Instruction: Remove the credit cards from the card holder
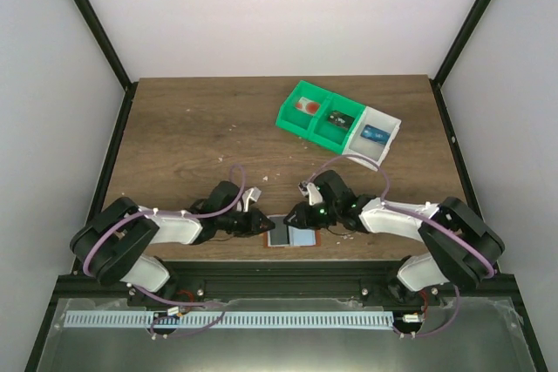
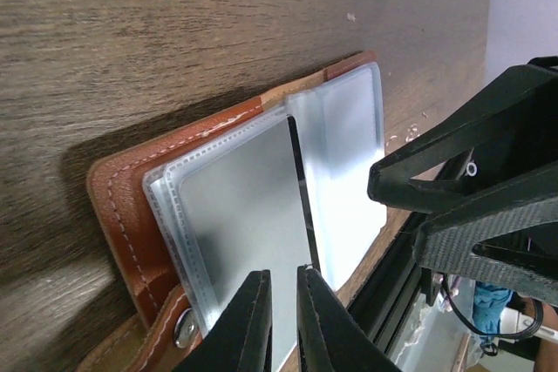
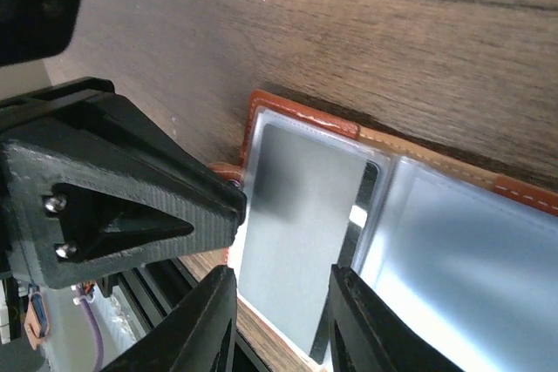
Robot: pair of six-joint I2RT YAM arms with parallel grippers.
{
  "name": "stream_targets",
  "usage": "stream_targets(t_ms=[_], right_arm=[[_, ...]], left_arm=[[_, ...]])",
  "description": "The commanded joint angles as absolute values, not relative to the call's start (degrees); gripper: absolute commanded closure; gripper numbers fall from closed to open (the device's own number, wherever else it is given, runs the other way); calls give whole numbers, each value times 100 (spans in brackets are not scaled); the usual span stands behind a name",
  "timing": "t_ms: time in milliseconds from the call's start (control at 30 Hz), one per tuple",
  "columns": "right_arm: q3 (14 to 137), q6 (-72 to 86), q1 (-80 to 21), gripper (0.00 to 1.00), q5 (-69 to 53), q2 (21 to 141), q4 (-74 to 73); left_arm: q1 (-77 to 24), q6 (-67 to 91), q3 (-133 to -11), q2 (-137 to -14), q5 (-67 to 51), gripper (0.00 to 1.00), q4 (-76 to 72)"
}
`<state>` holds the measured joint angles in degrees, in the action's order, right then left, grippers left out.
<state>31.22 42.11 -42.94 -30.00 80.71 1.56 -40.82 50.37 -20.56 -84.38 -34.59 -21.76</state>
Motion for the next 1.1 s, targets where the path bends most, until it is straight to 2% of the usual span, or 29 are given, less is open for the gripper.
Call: stream_targets(t_ms=[0,433,1067], right_arm=[[2958,4219,-4350,70,-3115,8189,381],[2936,4260,-4351,73,-3203,8682,650],[2994,4369,-4351,73,-2887,8796,370]], left_arm=[[-4101,4783,-2087,-8492,-3269,89,-2115],[-4107,4598,-2112,-8877,-3178,99,-1824],[-4106,4655,-1971,-8913,-3195,100,-1935]])
